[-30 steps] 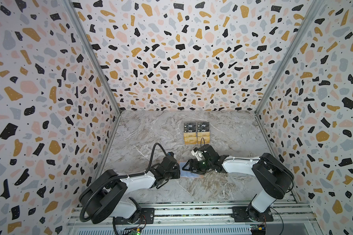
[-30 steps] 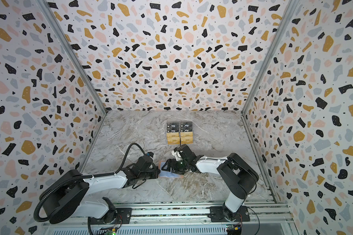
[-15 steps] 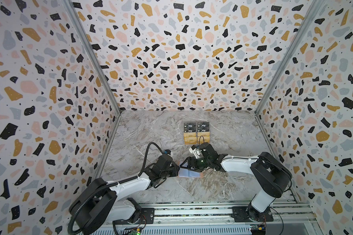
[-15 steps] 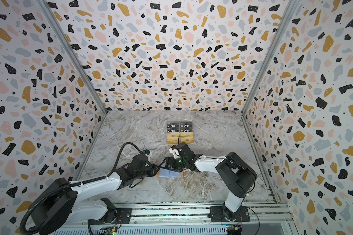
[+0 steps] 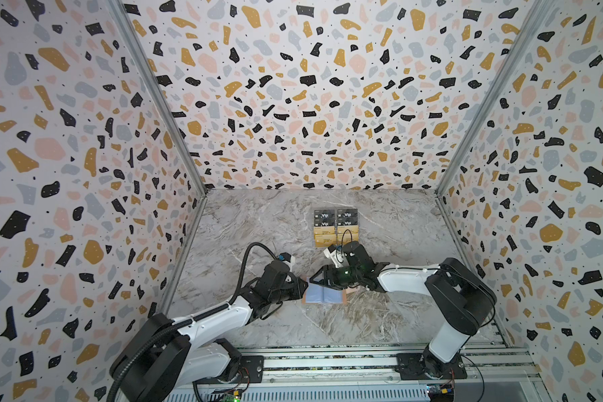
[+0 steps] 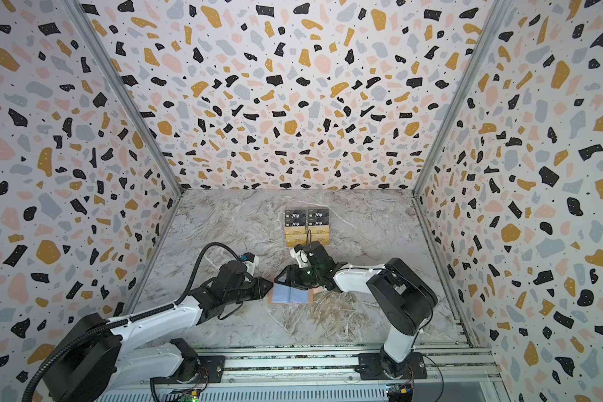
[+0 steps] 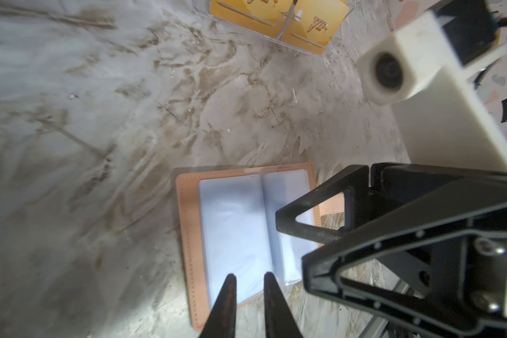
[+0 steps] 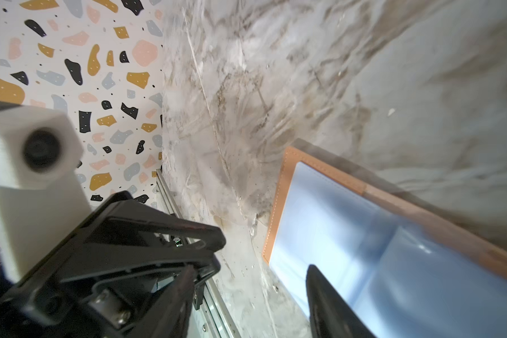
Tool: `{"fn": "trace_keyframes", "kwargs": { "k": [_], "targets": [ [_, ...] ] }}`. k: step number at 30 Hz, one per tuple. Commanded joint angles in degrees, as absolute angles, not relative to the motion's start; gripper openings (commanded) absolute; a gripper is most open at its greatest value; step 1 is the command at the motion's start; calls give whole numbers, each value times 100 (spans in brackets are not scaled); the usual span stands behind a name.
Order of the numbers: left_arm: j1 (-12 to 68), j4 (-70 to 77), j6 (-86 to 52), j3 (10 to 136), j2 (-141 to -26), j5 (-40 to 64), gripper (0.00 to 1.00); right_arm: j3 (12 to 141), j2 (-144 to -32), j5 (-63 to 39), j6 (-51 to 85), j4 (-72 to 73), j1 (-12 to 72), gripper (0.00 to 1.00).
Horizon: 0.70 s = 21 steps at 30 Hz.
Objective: Insert credit cards into a card holder
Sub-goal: Flip over the card slot on the card holder.
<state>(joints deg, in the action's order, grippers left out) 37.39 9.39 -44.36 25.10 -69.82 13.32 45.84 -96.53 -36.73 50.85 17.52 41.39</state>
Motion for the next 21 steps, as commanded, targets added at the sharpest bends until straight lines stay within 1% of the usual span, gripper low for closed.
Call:
{"fn": "trace_keyframes", "kwargs": {
  "k": [1, 10, 16, 21],
  "targets": [
    [3766, 1705, -4650, 2539, -7333, 1666, 17, 4469, -9374, -3745, 4687, 1312, 4034, 57],
    [3823, 2056, -4696, 2619, -8047, 1641, 11, 4271, -9629, -4084, 4630, 1592, 4073, 45],
    [3832, 1909, -4652, 2544, -8190, 1452, 9, 4320, -9688, -3767, 4055, 720, 4002, 39],
    [3832, 1629, -4553, 2495, -8194, 1218, 7, 4431, -9569, -3314, 3657, 34, 3902, 39]
  ]
}}
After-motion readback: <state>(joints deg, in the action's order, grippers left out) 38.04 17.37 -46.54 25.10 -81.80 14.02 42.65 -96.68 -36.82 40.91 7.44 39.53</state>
